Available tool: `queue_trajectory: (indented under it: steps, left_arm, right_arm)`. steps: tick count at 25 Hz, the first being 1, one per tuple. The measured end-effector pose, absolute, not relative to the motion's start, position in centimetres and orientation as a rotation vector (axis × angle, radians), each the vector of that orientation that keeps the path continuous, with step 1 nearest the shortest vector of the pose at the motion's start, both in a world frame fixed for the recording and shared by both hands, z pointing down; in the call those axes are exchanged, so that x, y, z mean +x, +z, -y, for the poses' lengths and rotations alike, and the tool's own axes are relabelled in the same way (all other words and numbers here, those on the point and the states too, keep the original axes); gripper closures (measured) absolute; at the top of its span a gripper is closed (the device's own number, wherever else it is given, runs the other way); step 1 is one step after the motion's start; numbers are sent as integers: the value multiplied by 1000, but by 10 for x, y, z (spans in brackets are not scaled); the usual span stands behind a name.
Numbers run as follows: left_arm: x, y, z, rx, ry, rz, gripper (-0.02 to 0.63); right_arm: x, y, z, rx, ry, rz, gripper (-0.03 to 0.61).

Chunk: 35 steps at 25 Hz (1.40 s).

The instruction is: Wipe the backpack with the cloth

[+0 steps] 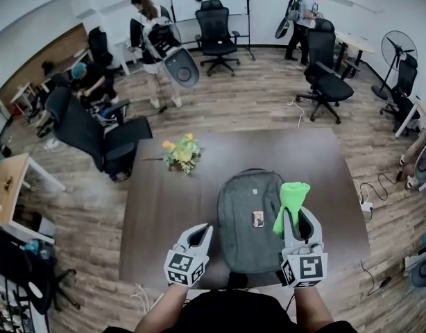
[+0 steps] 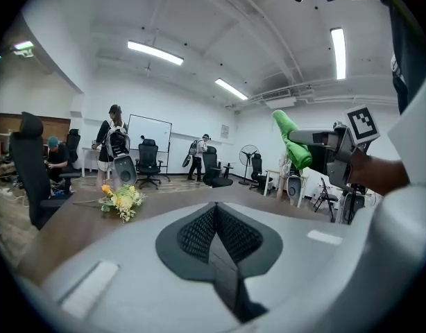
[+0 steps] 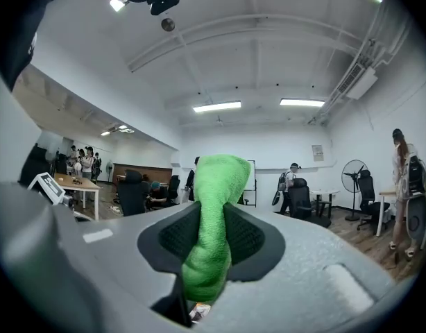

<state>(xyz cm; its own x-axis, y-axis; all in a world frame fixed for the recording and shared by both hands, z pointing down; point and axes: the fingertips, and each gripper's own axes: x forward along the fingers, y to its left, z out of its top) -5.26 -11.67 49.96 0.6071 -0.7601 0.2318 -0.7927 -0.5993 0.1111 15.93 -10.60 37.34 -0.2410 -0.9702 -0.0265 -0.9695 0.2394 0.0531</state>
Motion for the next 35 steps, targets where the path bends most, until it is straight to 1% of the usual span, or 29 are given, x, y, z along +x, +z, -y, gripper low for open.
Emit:
queue_trajectory:
  steps: [11,29,35]
  left_arm:
    - [-51,499,121,2636,225,1283,594]
    - [-49,480,122,2658,151,1321,594]
    - [-56,470,121,2664,149,1403,594]
  right_arm:
    - [154,375,107,1912,-176,2427,485]
    - [156,393,113,1868,-119,2420,486]
    - [153,397,114,1844,-113,2421,486]
